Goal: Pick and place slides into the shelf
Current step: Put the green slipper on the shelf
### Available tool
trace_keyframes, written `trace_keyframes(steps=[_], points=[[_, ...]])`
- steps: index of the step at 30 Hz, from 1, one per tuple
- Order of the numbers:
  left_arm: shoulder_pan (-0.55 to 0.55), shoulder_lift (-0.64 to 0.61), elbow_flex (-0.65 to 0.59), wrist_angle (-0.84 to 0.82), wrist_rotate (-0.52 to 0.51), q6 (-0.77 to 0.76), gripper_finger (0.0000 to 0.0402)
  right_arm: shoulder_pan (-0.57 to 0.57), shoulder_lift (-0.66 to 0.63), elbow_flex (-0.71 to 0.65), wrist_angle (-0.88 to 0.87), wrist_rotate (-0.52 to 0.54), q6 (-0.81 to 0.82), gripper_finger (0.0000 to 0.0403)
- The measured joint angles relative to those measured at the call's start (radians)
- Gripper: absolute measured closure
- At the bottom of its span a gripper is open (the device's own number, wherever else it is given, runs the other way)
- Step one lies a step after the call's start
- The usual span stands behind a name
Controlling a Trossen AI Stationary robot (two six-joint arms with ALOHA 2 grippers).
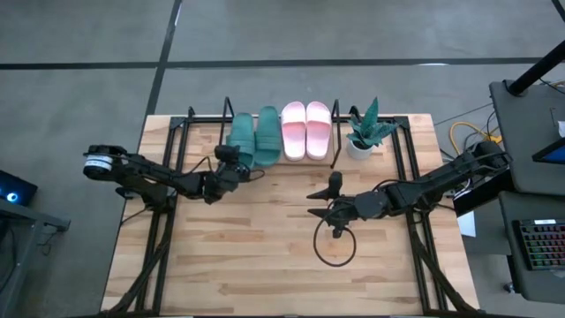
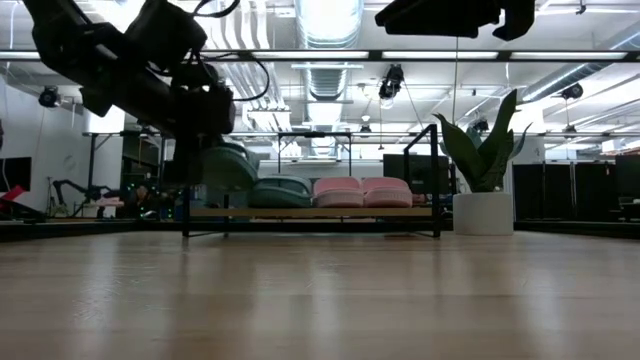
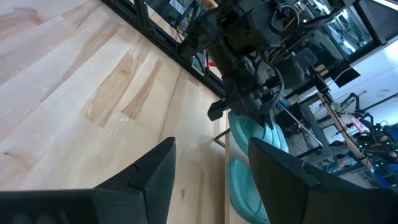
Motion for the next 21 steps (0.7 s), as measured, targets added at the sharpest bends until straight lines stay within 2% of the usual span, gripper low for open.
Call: trace_keyframes(steps=[12, 21], points=[[0.028, 0.000, -0.046, 0.006, 0.027, 0.101, 0.0401, 0.000, 0.000, 0.000, -0.006, 0.000, 0.003, 0.0211], [0.030, -0.012, -0.020, 0.066, 0.010, 0.361, 0.0401, 0.000, 0.000, 0.000, -0.011, -0.001, 0.008, 0.0211]])
